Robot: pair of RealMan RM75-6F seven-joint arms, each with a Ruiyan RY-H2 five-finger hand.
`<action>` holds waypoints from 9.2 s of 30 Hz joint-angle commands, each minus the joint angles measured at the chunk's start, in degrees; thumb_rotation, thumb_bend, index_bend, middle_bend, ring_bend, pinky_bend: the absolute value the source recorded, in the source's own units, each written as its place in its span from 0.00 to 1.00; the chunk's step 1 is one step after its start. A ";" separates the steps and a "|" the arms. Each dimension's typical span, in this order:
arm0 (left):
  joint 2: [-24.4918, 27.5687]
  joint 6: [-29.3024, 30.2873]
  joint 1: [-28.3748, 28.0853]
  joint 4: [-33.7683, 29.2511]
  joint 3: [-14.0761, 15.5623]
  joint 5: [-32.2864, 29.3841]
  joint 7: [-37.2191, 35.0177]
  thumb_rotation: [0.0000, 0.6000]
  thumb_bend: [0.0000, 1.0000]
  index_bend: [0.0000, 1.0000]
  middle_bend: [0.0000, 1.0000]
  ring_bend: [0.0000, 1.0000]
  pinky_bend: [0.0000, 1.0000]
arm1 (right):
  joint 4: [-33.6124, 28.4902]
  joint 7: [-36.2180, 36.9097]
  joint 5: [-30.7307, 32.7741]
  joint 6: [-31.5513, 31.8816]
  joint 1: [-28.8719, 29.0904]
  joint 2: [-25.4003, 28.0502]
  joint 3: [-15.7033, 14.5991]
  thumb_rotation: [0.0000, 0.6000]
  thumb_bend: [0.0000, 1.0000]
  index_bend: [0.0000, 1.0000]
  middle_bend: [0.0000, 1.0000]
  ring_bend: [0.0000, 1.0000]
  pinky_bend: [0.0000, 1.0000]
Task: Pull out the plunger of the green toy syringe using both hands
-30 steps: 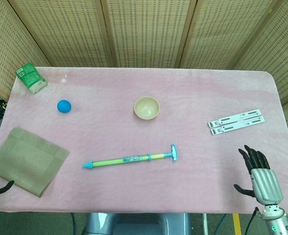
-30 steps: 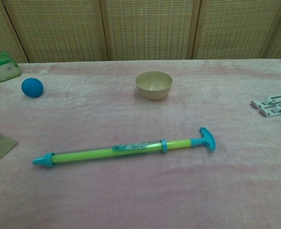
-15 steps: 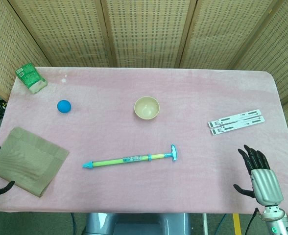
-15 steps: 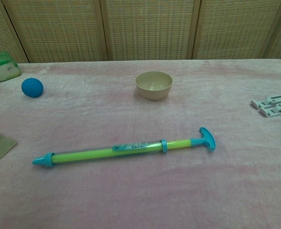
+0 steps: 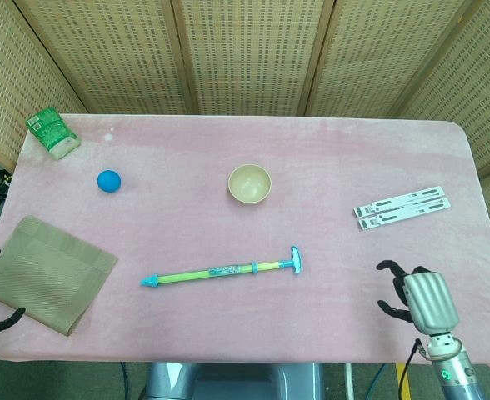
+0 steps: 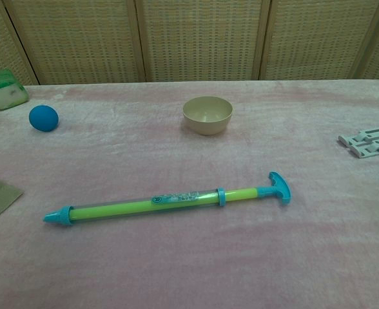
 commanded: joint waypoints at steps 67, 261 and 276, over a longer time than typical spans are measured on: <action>-0.35 -7.58 -2.50 4.05 -1.54 -6.89 -5.06 1.00 0.00 0.00 0.00 0.00 0.00 | 21.85 -26.04 35.02 -20.65 26.93 -35.99 8.02 1.00 0.57 0.78 1.00 1.00 0.68; -3.69 -27.00 -44.57 -11.16 -4.28 -46.26 22.69 1.00 0.39 0.52 0.88 0.78 0.70 | -5.65 -51.05 80.93 7.83 42.88 -11.35 16.58 1.00 0.62 0.85 1.00 1.00 0.75; -1.52 -26.08 -44.24 -14.86 -2.28 -45.80 27.11 1.00 0.20 0.16 0.37 0.40 0.45 | -11.08 -53.25 82.71 8.54 42.04 -8.11 15.91 1.00 0.29 0.45 0.61 0.69 0.54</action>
